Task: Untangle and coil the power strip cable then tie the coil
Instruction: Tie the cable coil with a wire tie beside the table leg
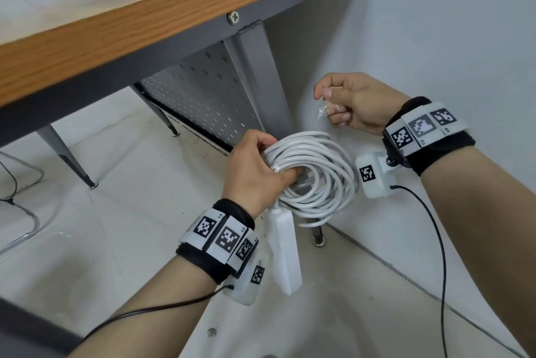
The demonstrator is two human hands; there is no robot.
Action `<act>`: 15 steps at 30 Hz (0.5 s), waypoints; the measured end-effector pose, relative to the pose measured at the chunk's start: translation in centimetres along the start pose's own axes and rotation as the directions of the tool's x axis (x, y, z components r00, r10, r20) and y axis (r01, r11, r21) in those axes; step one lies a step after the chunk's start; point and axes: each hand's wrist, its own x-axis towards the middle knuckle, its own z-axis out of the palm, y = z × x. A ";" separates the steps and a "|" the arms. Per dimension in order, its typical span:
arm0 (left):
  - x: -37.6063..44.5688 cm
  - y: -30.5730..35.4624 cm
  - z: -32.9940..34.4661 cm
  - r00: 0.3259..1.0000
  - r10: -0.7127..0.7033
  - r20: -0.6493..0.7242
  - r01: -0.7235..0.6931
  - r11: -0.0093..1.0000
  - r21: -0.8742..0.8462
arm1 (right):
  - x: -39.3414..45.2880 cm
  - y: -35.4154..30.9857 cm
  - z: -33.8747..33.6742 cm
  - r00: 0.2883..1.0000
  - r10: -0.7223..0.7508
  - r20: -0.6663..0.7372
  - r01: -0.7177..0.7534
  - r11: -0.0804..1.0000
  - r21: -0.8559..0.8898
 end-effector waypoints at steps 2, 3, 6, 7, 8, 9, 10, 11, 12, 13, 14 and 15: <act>0.0 -0.2 0.4 1.000 -0.009 -0.027 0.009 1.000 0.000 | -0.2 -0.6 0.7 0.998 -0.019 0.055 0.020 0.999 -0.027; 0.0 -0.2 0.6 0.999 -0.010 -0.035 0.011 1.000 0.009 | -0.2 -1.0 1.1 0.996 -0.026 0.080 0.030 0.998 -0.054; 0.1 -0.2 0.9 0.998 -0.010 -0.066 0.014 0.998 0.058 | -0.5 -2.0 2.3 0.990 -0.040 0.139 0.066 0.981 -0.184; 0.1 -0.3 0.9 0.997 -0.010 -0.076 0.015 0.998 0.059 | -0.6 -2.3 2.6 0.988 -0.046 0.146 0.079 0.970 -0.230; 0.1 -0.3 0.9 0.997 -0.005 -0.083 0.010 0.998 0.056 | -0.7 -2.6 2.9 0.988 -0.056 0.143 0.094 0.958 -0.270; 0.1 -0.4 0.8 0.996 0.005 -0.086 0.000 0.998 0.057 | -0.9 -3.0 3.1 0.988 -0.072 0.134 0.111 0.946 -0.306; 0.1 -0.4 0.7 0.996 0.019 -0.085 -0.014 0.998 0.063 | -1.0 -3.3 3.3 0.988 -0.094 0.123 0.131 0.932 -0.338; 0.1 -0.4 0.6 0.996 0.032 -0.078 -0.027 0.997 0.067 | -1.1 -3.6 3.4 0.987 -0.114 0.114 0.148 0.917 -0.370; 0.2 -0.3 0.4 0.997 0.042 -0.071 -0.037 0.997 0.070 | -1.2 -3.8 3.6 0.986 -0.130 0.107 0.162 0.905 -0.394; 0.4 -0.3 0.3 0.997 0.045 -0.066 -0.040 0.997 0.069 | -1.2 -3.9 3.7 0.985 -0.139 0.098 0.167 0.898 -0.406; 0.5 -0.3 0.3 0.997 0.041 -0.060 -0.036 0.997 0.069 | -1.2 -3.9 3.7 0.987 -0.140 0.083 0.161 0.904 -0.397; 0.6 -0.3 0.3 0.998 0.031 -0.056 -0.027 0.997 0.069 | -1.1 -3.9 3.7 0.989 -0.130 0.066 0.145 0.921 -0.362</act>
